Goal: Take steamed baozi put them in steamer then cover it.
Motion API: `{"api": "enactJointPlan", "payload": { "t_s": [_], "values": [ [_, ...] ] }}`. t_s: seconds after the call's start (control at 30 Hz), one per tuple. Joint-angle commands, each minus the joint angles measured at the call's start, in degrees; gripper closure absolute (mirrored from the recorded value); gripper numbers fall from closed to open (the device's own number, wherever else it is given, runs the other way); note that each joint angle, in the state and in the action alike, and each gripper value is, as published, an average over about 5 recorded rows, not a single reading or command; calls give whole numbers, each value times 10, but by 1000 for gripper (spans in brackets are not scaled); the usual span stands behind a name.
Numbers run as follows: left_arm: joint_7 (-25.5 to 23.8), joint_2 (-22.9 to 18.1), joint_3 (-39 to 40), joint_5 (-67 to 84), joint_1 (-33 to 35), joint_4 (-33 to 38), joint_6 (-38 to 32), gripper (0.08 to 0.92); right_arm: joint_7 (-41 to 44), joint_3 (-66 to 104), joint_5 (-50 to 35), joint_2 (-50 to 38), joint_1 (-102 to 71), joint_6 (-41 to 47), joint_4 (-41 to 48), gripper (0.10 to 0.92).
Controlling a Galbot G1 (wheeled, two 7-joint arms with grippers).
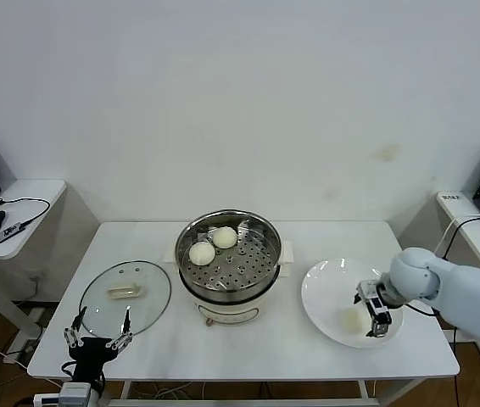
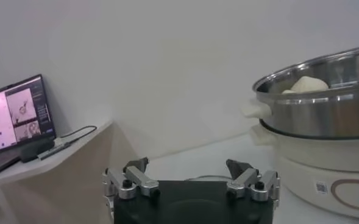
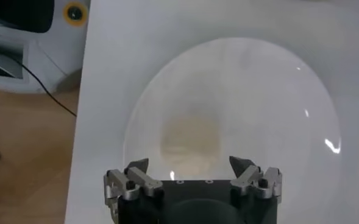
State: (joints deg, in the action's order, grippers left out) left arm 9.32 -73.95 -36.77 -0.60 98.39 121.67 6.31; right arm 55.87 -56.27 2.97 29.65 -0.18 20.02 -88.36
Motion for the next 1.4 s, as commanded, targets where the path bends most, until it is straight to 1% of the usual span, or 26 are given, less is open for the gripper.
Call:
{"api": "enactJointPlan", "payload": {
  "t_s": [0.03,0.2,0.43,0.53,0.63,1.13,1.27,1.4],
  "values": [
    [0,1,-1,0,0,-2,0,177,-8,27,9,26,-39,-1,38,219],
    [0,1,-2,1,0,-3,0,177,-10,34,8,37,-45,6,44,265],
    [0,-1,0,1,-1,-2,0,177,-8,36,2,36,-44,16,43,425],
    [1,-2,0,0,-1,-2,-1,177,-8,37,2,34,-43,16,43,467],
    [1,-2,0,1,1,2,0,177,-7,39,-2,29,-38,17,37,490],
    [0,6,7,2,-2,20,2,177,41,6,-75,-31,153,14,-24,490],
    [0,10,7,3,-1,25,2,177,46,-36,-100,-21,236,8,-17,484],
    [0,12,7,4,-2,27,2,177,45,-85,-125,23,333,6,0,482]
  ]
}}
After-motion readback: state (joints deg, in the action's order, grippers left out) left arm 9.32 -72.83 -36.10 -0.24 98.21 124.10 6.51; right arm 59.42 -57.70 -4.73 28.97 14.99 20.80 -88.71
